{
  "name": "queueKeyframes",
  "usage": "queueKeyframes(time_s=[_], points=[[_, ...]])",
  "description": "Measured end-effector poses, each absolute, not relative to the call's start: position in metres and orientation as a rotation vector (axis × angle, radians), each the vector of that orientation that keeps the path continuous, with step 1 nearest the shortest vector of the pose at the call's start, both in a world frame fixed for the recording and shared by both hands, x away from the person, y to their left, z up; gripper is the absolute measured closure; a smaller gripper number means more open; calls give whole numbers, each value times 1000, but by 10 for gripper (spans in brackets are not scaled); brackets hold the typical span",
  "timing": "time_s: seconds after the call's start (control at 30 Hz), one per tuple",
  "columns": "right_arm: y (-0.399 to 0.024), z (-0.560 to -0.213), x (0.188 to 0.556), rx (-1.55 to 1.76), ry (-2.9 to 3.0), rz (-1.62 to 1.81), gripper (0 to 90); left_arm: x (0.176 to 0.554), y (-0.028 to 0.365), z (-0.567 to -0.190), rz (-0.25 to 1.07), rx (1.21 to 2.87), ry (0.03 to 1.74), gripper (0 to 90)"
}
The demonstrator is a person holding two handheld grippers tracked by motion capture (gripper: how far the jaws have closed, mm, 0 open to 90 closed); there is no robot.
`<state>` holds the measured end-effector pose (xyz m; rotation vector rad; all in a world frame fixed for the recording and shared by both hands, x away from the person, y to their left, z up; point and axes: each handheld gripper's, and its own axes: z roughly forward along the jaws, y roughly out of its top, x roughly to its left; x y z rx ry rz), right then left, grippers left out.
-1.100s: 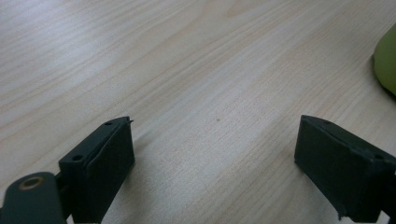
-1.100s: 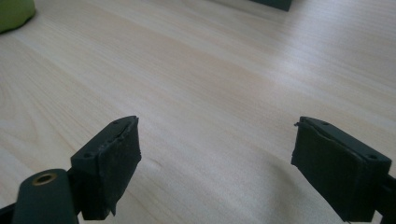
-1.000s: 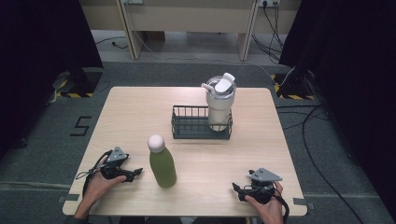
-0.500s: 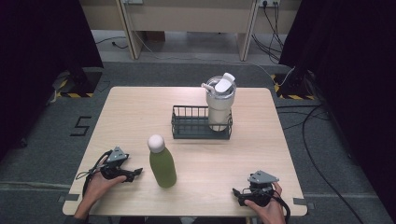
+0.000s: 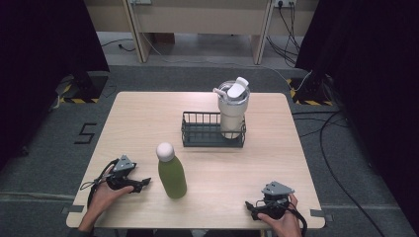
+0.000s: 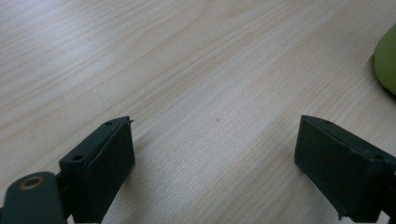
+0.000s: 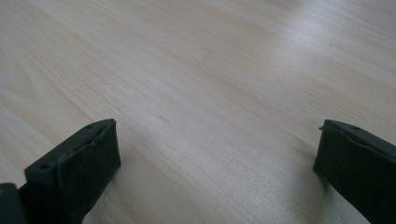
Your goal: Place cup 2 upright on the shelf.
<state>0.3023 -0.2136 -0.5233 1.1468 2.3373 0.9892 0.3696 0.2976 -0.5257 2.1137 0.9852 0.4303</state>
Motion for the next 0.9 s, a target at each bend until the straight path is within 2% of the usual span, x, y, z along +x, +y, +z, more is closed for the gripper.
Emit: queueKeyframes(time_s=[0.33,0.9], points=[[-213,-523,302,1153,2334,991,3,364,301,-525,410,2117,948,149],[-214,-523,302,1153,2332,992,4,341,307,-522,433,2049,933,151]])
